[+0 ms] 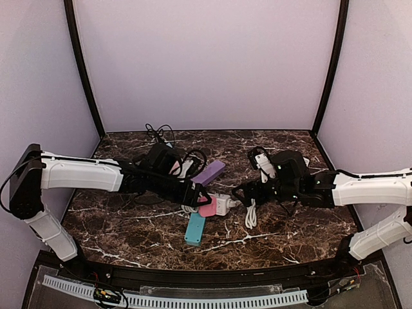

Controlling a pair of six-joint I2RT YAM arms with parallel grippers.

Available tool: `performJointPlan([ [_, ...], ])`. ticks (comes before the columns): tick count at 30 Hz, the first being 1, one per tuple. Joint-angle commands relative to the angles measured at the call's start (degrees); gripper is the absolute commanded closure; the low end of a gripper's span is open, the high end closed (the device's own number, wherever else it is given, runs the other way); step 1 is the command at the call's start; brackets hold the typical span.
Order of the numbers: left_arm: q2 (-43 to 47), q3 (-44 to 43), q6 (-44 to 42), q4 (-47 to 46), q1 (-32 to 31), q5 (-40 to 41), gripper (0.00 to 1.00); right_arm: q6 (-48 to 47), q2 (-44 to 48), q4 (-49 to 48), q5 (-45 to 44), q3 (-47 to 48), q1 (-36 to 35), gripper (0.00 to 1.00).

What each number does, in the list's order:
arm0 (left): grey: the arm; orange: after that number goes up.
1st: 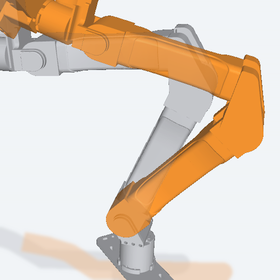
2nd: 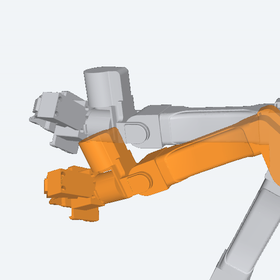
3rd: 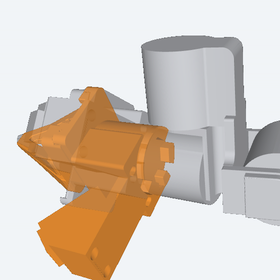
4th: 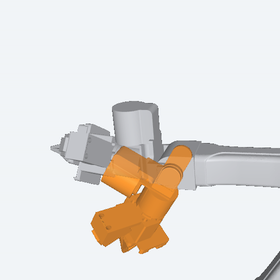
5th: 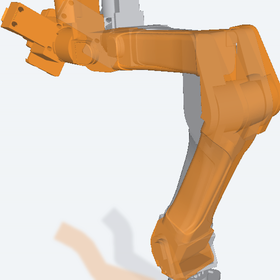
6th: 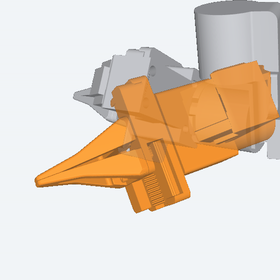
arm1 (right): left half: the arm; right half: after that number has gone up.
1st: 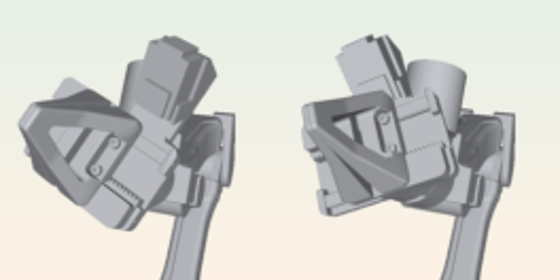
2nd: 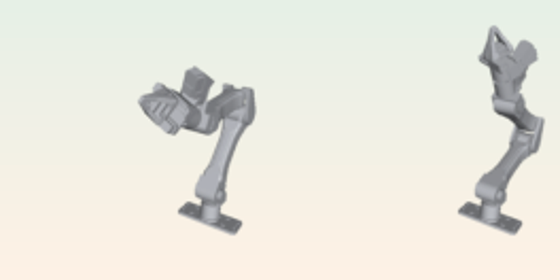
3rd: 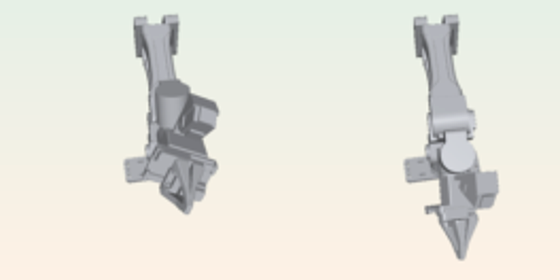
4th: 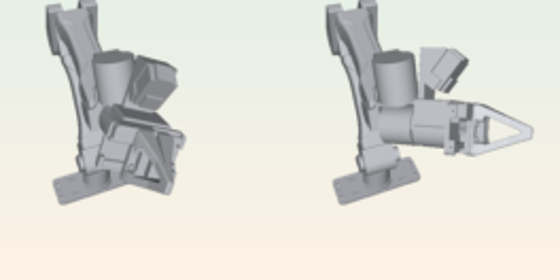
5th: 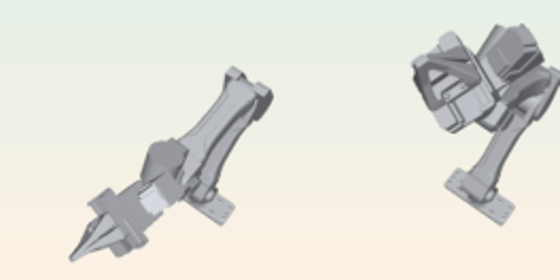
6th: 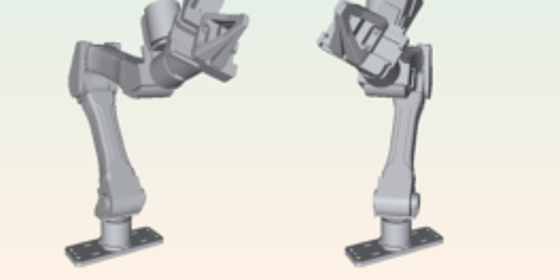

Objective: Pull the plug off the socket

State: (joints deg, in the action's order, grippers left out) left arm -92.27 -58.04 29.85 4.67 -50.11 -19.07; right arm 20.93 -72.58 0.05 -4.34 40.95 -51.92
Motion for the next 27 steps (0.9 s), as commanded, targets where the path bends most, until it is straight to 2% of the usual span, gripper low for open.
performJointPlan([
  [1, -0.71, -1.07, 0.39, -0.34, 0.05, -1.47, 0.2, 0.35, -0.07, -0.54, -0.46, -0.37, 0.07, 0.07],
  [10, -2.99, -2.85, 0.56, -0.78, 0.09, -3.12, 0.2, 0.09, -0.24, -0.5, -0.09, 0.45, 0.02, 0.08],
  [19, -2.96, -3.98, -0.66, -1.37, -0.44, -9.36, 0.2, 0.57, -0.42, -0.49, -0.22, 0.21, 0.04, 0.08],
  [27, -2.82, -4.24, -1.12, -2.44, -1.76, -13.24, 0.2, 6.83, -0.7, 5.58, -1.58, 2.65, -0.77, 0.09],
])
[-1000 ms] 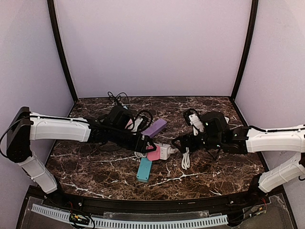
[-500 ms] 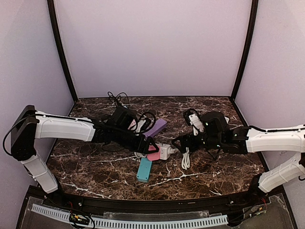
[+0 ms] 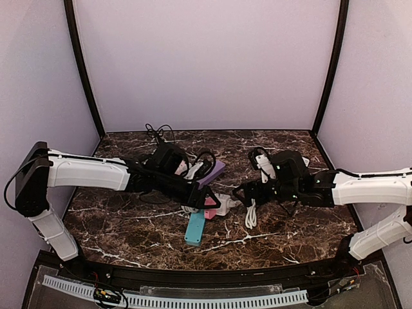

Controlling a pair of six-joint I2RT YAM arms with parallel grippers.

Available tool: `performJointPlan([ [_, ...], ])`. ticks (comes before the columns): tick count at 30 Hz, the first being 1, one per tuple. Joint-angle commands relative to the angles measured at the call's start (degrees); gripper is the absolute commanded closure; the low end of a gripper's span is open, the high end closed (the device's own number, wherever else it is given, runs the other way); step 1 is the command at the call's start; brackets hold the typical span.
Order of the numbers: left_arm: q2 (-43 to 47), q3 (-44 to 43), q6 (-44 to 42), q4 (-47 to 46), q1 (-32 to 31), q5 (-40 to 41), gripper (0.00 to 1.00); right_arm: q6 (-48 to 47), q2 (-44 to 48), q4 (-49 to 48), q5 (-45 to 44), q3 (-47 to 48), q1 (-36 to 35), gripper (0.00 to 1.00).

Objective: Pull the plug off the socket

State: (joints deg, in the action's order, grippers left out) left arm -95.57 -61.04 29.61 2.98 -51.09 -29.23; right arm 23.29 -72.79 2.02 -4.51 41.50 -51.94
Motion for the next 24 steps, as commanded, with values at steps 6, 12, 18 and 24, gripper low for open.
performJointPlan([
  [6, 1.35, -0.47, -0.68, -0.28, -0.8, 0.13, 0.2, 11.09, -0.68, 6.53, -1.9, 2.51, -3.47, 0.12],
  [12, 0.87, -0.48, 0.55, 3.19, -0.85, 7.45, 0.23, 15.42, -1.07, 7.05, -4.18, 2.23, -6.11, 0.13],
  [18, 0.08, -0.79, 1.59, 2.14, -0.87, 6.74, 0.31, 7.03, -3.23, 5.55, -6.01, 1.94, -6.51, 0.15],
  [24, -1.26, -1.91, 1.66, 2.3, -1.34, 6.26, 0.32, 1.64, -4.92, 6.16, -6.35, 3.25, -6.08, 0.16],
])
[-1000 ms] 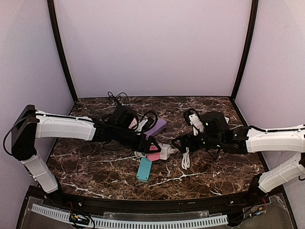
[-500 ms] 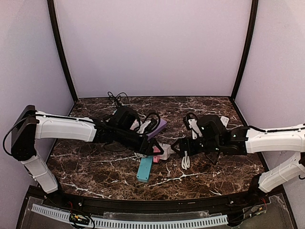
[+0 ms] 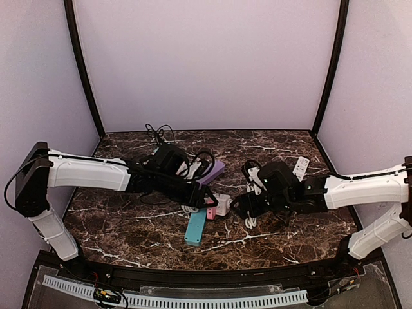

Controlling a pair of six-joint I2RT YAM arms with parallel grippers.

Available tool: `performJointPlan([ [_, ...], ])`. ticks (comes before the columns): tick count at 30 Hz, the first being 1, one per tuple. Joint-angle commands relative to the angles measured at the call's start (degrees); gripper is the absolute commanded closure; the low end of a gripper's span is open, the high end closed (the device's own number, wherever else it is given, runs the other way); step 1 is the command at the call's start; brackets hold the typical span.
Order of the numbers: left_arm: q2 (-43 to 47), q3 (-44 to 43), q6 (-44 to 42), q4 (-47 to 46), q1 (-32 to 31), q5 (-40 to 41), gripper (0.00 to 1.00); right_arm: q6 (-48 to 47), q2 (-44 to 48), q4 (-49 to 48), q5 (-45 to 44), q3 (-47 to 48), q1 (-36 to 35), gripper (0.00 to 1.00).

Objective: Pull the plug off the socket

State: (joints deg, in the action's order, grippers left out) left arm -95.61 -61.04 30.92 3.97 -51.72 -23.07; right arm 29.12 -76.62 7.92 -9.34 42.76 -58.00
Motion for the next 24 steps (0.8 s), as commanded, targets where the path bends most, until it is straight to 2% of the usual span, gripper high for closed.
performJointPlan([
  [1, -1.7, -2.21, 0.41, 1.49, -0.73, 0.2, 0.32, -4.32, -1.42, 0.08, -1.55, 2.18, -0.01, 0.16],
  [5, -2.75, -3.38, 0.48, 3.48, -1.21, 1.9, 0.33, -3.62, -1.95, -1.3, -1.49, 2.24, 0.11, 0.16],
  [11, -3.75, -5.13, 0.25, 6.88, -1.73, 4.69, 0.4, -2.46, -2.02, -2.59, -1.62, 1.93, 0.14, 0.16],
  [16, -3.36, -5.29, 0.18, 9.65, -1.72, 7.6, 0.49, -2.34, -1.07, -2.56, -2.19, 1.39, 0.09, 0.16],
  [21, -3.57, -5.51, 0.86, 9.43, -1.74, 7.46, 0.62, -2.25, -0.42, -2.57, -2.67, 0.88, 0.11, 0.15],
  [24, -3.81, -5.66, 1.13, 9.39, -1.79, 7.24, 0.65, -2.05, -0.37, -2.56, -2.85, 0.77, 0.21, 0.15],
])
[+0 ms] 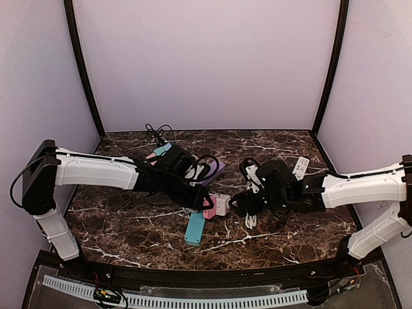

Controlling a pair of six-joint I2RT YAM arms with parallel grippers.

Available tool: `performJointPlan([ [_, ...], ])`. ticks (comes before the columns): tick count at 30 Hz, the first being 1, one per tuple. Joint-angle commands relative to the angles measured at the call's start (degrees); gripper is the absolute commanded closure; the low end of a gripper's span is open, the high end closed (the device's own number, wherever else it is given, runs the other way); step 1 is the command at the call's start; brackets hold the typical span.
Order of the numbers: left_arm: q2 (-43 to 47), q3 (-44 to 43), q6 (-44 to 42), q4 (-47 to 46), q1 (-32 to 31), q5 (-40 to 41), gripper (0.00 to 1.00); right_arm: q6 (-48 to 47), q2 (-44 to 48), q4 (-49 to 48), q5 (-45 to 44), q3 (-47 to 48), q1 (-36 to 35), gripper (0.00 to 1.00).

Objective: Pull the plug off the socket

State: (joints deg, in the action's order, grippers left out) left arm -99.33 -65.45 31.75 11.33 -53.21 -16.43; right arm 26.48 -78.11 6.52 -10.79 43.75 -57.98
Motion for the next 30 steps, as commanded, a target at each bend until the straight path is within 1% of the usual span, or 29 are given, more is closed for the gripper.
performJointPlan([
  [1, -0.08, -1.26, 0.36, 1.65, -0.31, 0.23, 0.64, 0.62, 1.11, -1.21, -1.42, -0.24, 0.15, 0.15],
  [7, -0.44, -1.16, 1.12, -0.58, -0.33, -2.03, 0.62, 0.68, 1.0, -1.49, -1.27, -0.39, 0.27, 0.15],
  [14, -1.75, -1.1, 2.17, -0.27, -0.33, -1.62, 0.61, 0.51, 1.07, -2.03, -0.28, -0.5, 0.98, 0.15],
  [19, -3.16, -2.51, 3.13, -0.06, -0.32, -1.1, 0.64, 0.31, 1.05, -2.22, -0.36, -0.5, 1.25, 0.15],
  [21, -3.35, -2.91, 3.26, 0.0, -0.37, -0.88, 0.68, 0.35, 0.79, -2.2, -0.93, -0.43, 1.26, 0.15],
  [23, -3.53, -3.19, 3.26, 0.45, -0.32, -0.44, 0.76, 1.26, 0.17, -1.22, -1.97, 0.1, 1.45, 0.15],
  [24, -3.56, -3.32, 3.09, 1.19, -0.36, 0.06, 0.81, 1.32, -0.35, -0.87, -1.81, 0.37, 1.53, 0.15],
  [26, -3.54, -3.8, 2.65, 2.45, -0.32, 0.88, 0.89, 1.42, -0.93, -0.93, -1.1, 0.63, 1.68, 0.15],
  [27, -3.4, -3.85, 2.5, 2.68, -0.32, 1.05, 0.91, 1.46, -1.06, -1.17, -0.56, 0.64, 1.85, 0.15],
  [28, -3.32, -3.88, 2.17, 3.05, -0.32, 1.13, 0.95, 1.47, -1.15, -1.38, 0.04, 0.59, 2.06, 0.14],
  [30, -2.99, -3.89, 1.34, 3.62, -0.39, 1.26, 0.99, 1.39, -0.94, -1.8, 1.49, 0.43, 2.65, 0.14],
])
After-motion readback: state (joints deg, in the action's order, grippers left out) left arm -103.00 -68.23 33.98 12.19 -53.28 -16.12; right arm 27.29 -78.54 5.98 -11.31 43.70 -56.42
